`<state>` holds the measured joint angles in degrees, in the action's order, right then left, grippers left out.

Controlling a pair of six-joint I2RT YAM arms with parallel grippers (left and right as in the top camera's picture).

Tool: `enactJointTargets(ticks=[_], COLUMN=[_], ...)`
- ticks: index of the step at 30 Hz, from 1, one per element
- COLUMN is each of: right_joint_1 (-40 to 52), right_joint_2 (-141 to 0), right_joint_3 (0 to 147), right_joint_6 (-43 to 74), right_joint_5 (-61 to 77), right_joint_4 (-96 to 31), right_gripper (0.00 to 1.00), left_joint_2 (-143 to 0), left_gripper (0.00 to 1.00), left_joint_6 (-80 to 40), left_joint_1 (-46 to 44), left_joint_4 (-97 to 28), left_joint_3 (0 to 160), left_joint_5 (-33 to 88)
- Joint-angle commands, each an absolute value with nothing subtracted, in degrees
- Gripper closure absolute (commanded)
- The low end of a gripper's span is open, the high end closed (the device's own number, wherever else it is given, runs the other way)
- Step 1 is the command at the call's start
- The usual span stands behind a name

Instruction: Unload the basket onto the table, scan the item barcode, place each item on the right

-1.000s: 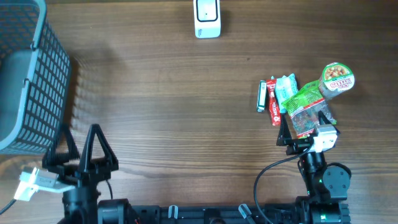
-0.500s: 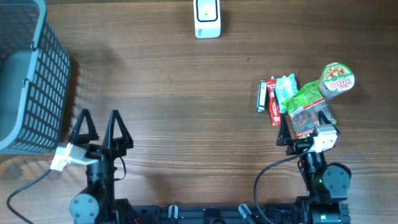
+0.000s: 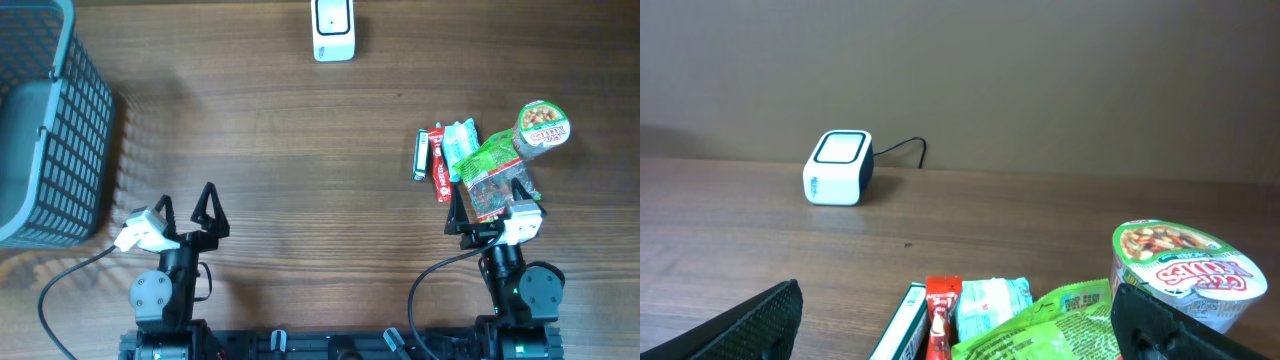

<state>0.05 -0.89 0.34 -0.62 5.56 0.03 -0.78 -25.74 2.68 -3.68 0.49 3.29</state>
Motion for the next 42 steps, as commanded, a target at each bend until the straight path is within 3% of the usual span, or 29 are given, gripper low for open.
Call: enactJointTargets(ticks=[1, 10, 21, 42], right_joint_1=[-0.2, -0.2, -0.2, -0.2], right_joint_2=[-0.2, -0.2, -0.2, -0.2], right_joint_3=[0.3, 0.3, 0.3, 0.3], right_joint_6=[-1.4, -1.4, -1.4, -1.3], right_joint_5=[6.1, 6.1, 6.1, 6.1], right_joint_4=[0.4, 0.4, 0.4, 0.4], right_gripper=[0.0, 0.0, 0.0, 0.0], left_joint_2=[-0.2, -0.2, -0.2, -0.2], left_gripper=[0.0, 0.0, 0.0, 0.0], left_joint_6=[-13.2, -1.8, 4.1, -1.9], left_joint_1=[2.3, 2.3, 2.3, 2.4], left_joint_4=[-3.9, -3.7, -3.7, -4.3], left_joint_3=[0.3, 0.3, 0.3, 0.3], left_joint_5=[6.2, 8.8, 8.8, 2.9])
